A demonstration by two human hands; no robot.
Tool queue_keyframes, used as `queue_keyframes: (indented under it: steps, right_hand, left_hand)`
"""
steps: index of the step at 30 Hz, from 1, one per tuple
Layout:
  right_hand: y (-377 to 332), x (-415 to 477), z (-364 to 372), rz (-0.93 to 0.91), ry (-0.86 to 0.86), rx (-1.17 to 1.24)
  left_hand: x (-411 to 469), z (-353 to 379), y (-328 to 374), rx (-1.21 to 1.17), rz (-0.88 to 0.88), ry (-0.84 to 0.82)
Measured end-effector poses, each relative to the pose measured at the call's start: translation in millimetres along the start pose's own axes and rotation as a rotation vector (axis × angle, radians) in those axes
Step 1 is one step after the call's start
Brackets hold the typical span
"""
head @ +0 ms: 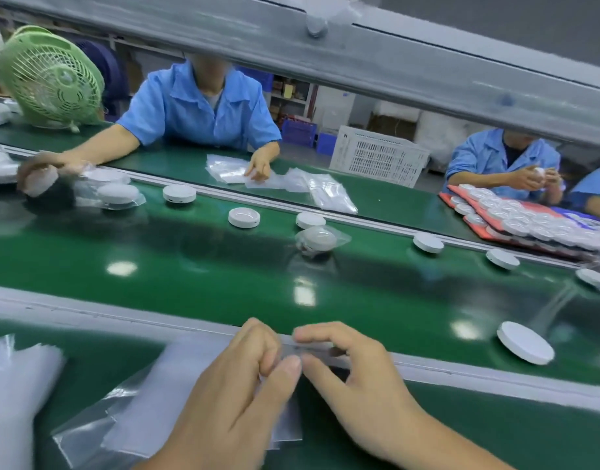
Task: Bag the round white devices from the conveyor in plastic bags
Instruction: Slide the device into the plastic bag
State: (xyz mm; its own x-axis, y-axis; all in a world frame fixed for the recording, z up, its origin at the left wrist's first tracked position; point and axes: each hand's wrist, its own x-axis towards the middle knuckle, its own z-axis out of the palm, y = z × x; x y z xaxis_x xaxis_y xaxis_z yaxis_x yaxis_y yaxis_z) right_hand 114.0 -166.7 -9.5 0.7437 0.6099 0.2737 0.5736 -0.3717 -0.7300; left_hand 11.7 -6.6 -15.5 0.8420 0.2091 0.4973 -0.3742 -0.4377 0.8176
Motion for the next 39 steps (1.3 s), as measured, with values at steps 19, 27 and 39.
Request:
queue_keyframes:
  steps: [19,27,39]
  right_hand:
    - [51.8,-30.5,-42.6,0.283,0.585,0.154]
    - [157.6,-30.3,-166.5,0.706,0.413,-0.527]
    - [46.2,-65.4,-35.6,-0.354,0.223,-0.559]
  left_hand:
    - [-0.3,-6.0,-31.9,0.793,0.139,-0.293]
    - [2.2,-6.4,-29.7,0.778,0.098,-0.323]
    - [5.8,-2.8,-15.5,0.368,-0.113,-0.147]
